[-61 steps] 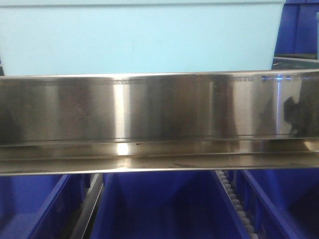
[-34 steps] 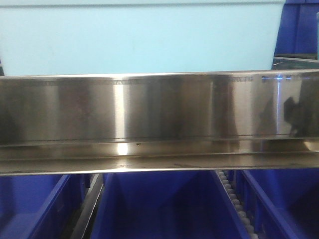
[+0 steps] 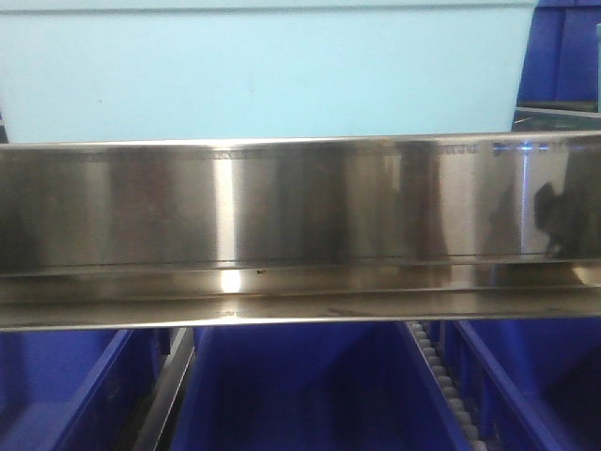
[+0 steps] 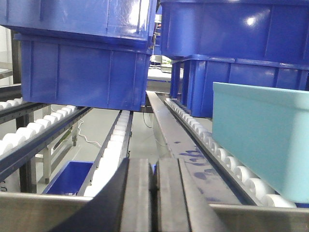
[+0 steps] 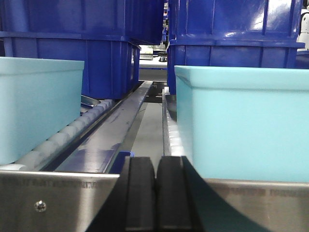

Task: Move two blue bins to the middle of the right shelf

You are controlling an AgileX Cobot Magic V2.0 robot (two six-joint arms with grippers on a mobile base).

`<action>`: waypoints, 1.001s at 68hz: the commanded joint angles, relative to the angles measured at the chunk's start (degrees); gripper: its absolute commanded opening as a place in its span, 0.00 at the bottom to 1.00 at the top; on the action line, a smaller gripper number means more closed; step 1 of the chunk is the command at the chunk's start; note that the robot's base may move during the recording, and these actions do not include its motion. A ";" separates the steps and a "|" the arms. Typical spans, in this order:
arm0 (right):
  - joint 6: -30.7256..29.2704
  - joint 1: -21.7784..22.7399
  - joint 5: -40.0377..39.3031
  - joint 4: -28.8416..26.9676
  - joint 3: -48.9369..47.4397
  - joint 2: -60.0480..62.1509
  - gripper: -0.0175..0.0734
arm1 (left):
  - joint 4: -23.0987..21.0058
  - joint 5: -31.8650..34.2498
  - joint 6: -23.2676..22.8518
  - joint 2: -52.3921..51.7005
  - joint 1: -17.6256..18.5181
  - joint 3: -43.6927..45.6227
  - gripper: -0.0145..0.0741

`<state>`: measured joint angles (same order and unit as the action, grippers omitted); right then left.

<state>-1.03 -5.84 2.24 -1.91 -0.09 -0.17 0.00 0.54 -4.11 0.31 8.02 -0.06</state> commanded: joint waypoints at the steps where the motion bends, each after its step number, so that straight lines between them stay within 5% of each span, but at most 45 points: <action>1: -0.57 0.12 -1.02 -0.24 0.09 0.17 0.01 | 0.00 1.06 -0.28 -0.31 -0.08 0.06 0.04; 25: -0.04 0.12 -10.35 -0.32 0.09 0.17 0.01 | 0.39 2.18 -0.28 -0.31 -0.08 0.06 0.04; 47: -0.04 0.04 4.15 -0.32 -15.08 -0.39 0.01 | 6.27 -7.13 -0.28 1.25 -0.08 15.22 0.04; 68: -0.04 0.04 6.82 -0.32 -30.23 -17.64 0.01 | 6.79 -15.04 -0.28 18.62 -0.08 33.85 0.04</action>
<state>-1.03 -5.84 8.93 -2.02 -27.39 -13.51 6.71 -13.95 -4.11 14.92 8.02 30.12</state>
